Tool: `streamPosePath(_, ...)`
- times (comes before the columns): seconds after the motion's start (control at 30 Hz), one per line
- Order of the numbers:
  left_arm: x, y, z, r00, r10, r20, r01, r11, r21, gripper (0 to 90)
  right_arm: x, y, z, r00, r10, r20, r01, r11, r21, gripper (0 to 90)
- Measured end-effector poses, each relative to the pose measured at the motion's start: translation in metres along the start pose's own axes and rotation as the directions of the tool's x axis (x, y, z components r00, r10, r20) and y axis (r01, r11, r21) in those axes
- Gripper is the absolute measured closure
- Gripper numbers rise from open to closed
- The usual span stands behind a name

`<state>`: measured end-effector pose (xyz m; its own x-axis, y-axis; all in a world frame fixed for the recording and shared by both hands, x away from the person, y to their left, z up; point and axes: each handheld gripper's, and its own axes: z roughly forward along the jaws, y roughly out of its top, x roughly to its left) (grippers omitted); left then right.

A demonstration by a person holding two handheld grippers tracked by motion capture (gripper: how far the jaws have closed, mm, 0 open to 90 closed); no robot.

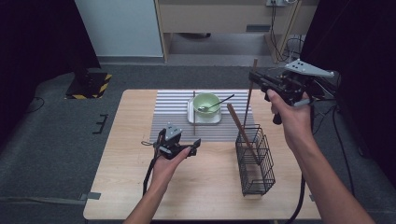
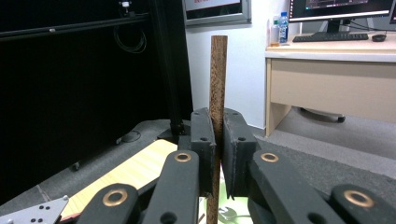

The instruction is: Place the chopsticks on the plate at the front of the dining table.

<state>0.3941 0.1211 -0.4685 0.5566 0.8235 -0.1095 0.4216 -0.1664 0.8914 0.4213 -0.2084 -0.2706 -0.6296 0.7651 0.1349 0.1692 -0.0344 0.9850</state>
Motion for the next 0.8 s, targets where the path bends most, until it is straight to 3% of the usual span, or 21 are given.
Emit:
streamPosePath(0.3, 0.0, 0.004, -0.004, 0.9997, -0.024, -0.006, 0.024, 0.9994, -0.025, 12.1, 0.016, -0.007, 0.03, 1.0, -0.003, -0.004, 0.004, 1.0, 0.013, 84.4)
streamPosePath(0.43, -0.002, 0.003, -0.007, 0.9998, -0.014, -0.014, 0.014, 0.9996, -0.026, 12.1, 0.025, -0.012, 0.044, 0.9998, -0.007, -0.016, 0.007, 1.0, 0.017, 84.4)
streamPosePath(0.8, -0.004, 0.008, -0.009, 0.9995, -0.027, 0.015, 0.028, 0.9983, -0.05, 14.0, 0.034, -0.031, 0.066, 0.9996, 0.004, -0.03, -0.003, 0.999, 0.039, 84.4)
